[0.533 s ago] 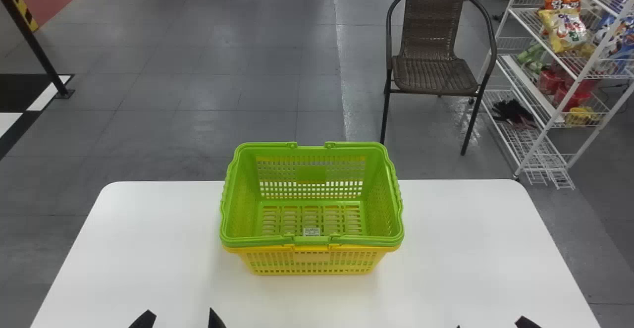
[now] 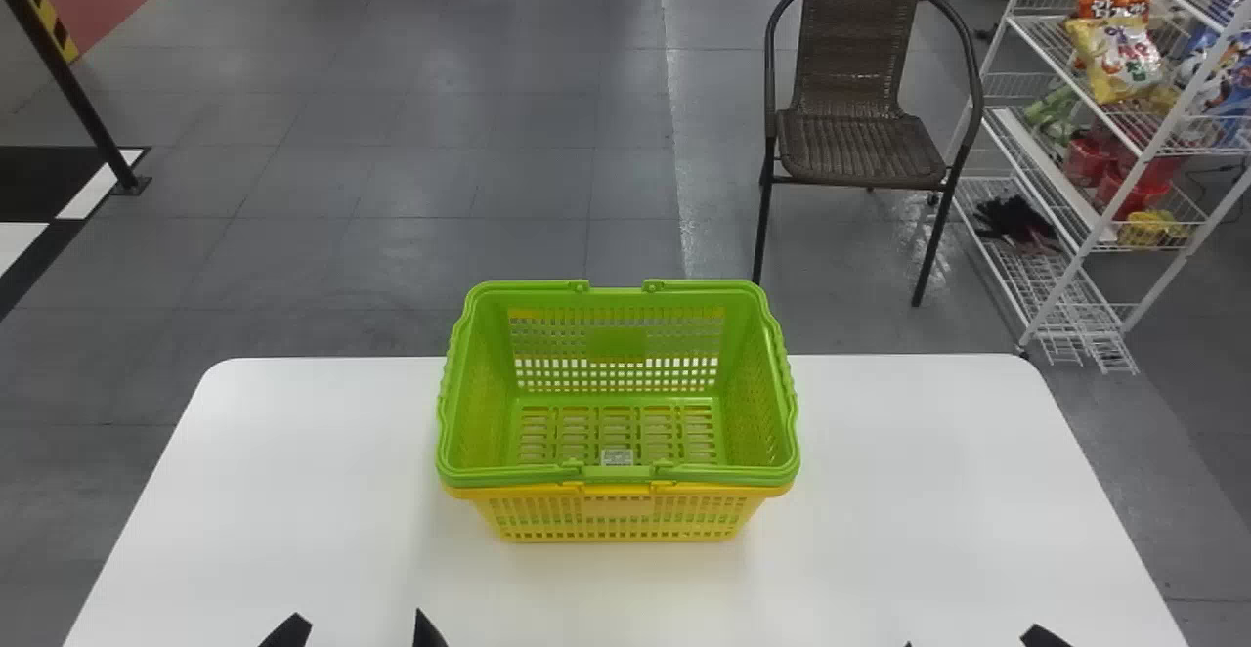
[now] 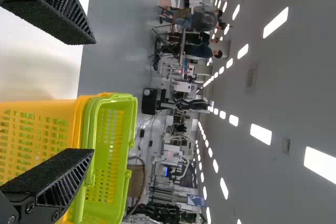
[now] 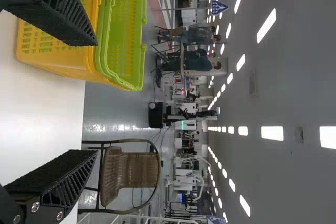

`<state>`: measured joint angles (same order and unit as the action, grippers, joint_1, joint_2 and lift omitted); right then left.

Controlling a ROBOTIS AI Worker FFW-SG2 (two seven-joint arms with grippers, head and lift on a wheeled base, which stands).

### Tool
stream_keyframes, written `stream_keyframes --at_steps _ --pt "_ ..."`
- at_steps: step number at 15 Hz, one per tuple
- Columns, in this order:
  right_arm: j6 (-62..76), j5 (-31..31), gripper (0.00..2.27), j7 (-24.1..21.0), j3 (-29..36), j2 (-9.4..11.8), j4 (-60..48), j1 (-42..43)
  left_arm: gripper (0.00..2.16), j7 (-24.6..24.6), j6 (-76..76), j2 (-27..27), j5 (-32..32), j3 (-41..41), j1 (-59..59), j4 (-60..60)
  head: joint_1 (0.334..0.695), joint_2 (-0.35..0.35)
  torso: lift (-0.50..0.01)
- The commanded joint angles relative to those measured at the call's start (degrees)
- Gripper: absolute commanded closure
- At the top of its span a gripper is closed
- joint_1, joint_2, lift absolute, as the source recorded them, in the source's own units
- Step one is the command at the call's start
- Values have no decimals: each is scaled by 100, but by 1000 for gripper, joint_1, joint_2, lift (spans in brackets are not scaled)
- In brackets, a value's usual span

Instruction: Grasp handle with right gripper to insert into left gripper then lift and swing left to center

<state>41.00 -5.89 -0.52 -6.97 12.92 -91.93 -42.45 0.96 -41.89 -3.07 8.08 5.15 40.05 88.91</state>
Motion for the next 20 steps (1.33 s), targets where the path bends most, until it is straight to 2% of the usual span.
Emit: stream_keyframes --at_steps 1,11,18,20 --pt "0 0 76 -1 -6 0 0 -1 63 1 37 0 1 -5 3 4 695 9 0" --pt "0 0 76 -1 -6 0 44 8 63 62 318 -18 -26 -111 -50 443 695 16 0" --pt "-35 -9 76 -1 -6 17 97 43 70 -8 3184 -159 -52 -366 -638 1753 695 29 0" --pt "-53 -9 76 -1 -6 17 105 52 80 -351 4449 -185 1 -498 -990 2060 695 23 0"
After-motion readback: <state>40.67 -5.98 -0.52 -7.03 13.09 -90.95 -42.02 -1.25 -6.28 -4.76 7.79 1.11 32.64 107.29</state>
